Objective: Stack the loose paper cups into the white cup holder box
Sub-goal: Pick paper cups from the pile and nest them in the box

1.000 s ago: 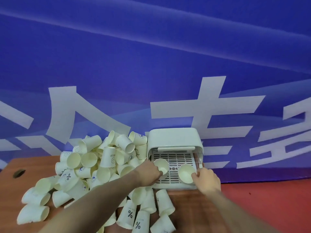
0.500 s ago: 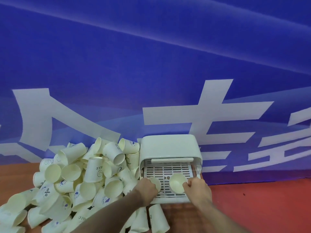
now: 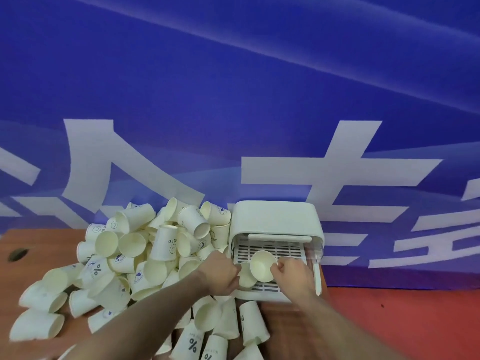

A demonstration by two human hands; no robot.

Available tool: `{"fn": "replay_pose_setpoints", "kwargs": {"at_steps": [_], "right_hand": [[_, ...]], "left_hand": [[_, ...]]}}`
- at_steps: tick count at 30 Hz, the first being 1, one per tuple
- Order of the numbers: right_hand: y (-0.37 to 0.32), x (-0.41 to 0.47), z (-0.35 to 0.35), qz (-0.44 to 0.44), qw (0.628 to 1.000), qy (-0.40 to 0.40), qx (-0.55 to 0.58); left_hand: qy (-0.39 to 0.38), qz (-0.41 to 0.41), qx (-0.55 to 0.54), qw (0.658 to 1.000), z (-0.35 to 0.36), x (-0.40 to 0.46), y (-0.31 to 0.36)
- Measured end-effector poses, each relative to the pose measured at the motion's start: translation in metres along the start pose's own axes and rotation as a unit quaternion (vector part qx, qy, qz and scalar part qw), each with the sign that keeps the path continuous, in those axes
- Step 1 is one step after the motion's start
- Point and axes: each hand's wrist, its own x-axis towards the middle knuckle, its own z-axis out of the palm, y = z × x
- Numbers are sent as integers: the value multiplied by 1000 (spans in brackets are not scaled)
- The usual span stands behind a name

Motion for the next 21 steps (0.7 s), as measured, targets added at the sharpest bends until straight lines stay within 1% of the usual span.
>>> {"fn": "replay_pose_setpoints", "kwargs": {"at_steps": [3,9,12,16,18,21], "right_hand": [[-13,2,1,-17,1000,2,-11],[-28,7,12,-7,999,-13,-37],[-31,11,21,4,998,-32,-59],[-33,17,34,27,996,-51,-75],[-33,20,41,35,995,-65,-74],[-32,20,45,38,994,-72,-72]], "left_hand": [[17,-31,-15,999,-1,-15,-14],[62,-110,-46,991,4,-46,-45],[95,-114,-47,988,9,-53,-61],[110,-108,-51,987,19,-54,-73],[127,-99,-37,986,25,-52,-76],[129,-98,-25,987,30,-50,-80]]}}
